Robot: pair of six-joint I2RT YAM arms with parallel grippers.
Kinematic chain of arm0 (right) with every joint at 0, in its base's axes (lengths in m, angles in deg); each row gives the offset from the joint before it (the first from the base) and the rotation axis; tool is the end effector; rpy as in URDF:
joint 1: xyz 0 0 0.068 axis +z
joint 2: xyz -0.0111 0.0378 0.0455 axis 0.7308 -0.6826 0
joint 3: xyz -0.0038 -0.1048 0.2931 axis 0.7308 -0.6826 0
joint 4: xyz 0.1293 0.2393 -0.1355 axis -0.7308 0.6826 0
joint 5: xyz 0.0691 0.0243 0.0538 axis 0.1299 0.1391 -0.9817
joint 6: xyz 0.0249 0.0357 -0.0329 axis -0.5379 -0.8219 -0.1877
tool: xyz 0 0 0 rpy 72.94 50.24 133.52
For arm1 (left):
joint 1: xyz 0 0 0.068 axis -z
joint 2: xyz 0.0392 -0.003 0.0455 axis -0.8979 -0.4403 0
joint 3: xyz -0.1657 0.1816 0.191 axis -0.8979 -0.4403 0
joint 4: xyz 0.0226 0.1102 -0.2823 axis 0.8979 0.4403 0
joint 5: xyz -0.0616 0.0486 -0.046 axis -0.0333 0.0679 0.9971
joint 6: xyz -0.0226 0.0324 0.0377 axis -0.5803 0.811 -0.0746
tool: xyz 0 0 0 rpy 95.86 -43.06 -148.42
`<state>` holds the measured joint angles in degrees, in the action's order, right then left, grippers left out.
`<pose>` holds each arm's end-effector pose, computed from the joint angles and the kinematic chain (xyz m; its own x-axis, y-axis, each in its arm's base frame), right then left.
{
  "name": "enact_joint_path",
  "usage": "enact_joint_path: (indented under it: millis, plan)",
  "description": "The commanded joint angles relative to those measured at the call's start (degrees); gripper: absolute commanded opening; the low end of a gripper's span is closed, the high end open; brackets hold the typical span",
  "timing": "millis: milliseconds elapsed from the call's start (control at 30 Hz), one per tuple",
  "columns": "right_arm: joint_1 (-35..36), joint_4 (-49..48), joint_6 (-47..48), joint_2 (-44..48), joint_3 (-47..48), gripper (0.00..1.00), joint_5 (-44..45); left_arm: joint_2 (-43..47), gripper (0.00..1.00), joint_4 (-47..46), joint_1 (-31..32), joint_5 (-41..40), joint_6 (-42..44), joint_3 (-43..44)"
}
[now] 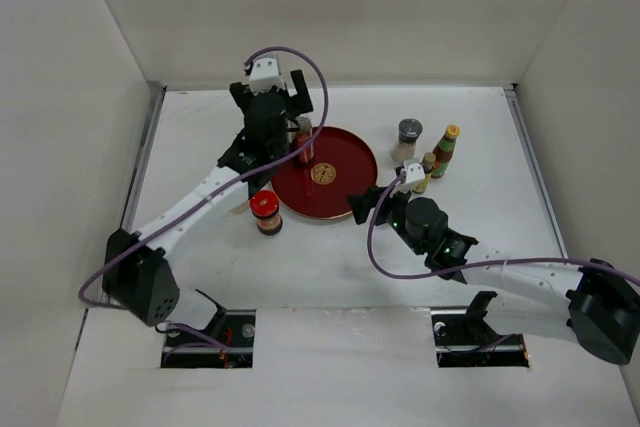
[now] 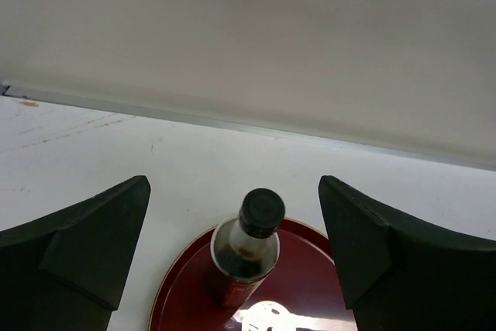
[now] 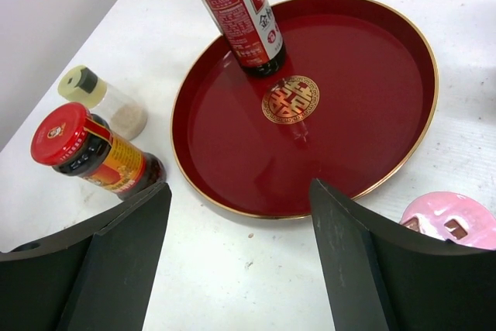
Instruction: Organize the condiment bottles
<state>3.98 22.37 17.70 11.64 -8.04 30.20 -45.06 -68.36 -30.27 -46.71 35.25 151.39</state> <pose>0.1748 0.1952 0.2512 -0.2746 0.2342 -0.9326 -0.4359 0.8342 0.3378 0.3350 -0.1961 0.4077 -0.0003 -0.2026 -0.9793 -0.0654 0.9772 -0.2022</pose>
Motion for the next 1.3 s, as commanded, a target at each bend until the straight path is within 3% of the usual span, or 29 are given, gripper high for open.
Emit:
enact_joint_path:
  millis: [0,133,333,567,733,1033,1167,1267]
  plan:
    - [-0.4,-3.2,-0.7,0.8,-0.4,0.79,0.1,8.4,0.92,-2.0,0.5,-0.9,-0.5,-4.8]
    - [-0.5,-3.2,-0.8,1.2,-0.5,0.79,0.1,19.0,0.9,3.4,0.9,-2.8,-3.2,-14.6]
    - [-0.7,-3.3,-1.1,0.8,-0.5,0.79,0.0,30.9,0.8,20.3,4.2,-3.3,-13.1,-27.9]
    - [-0.7,-3.3,-1.1,-1.6,0.2,0.92,-0.4,35.4,0.87,31.2,9.6,-5.0,-19.9,-34.8]
    - [-0.9,-3.3,-1.1,-2.1,0.4,0.96,-0.4,34.9,0.9,28.3,9.3,-1.9,-20.2,-37.2]
    - [-1.0,-3.3,-1.1,-3.3,0.7,0.96,-0.5,26.1,0.88,19.5,6.5,3.1,-19.0,-39.1]
    - [-1.0,-3.3,-1.1,-3.4,0.8,0.96,-0.5,24.0,0.74,16.9,5.9,3.2,-18.7,-39.3]
    - [-1.1,-3.3,-1.1,-3.2,0.7,0.96,-0.5,23.9,0.49,16.8,5.8,2.6,-18.2,-38.8]
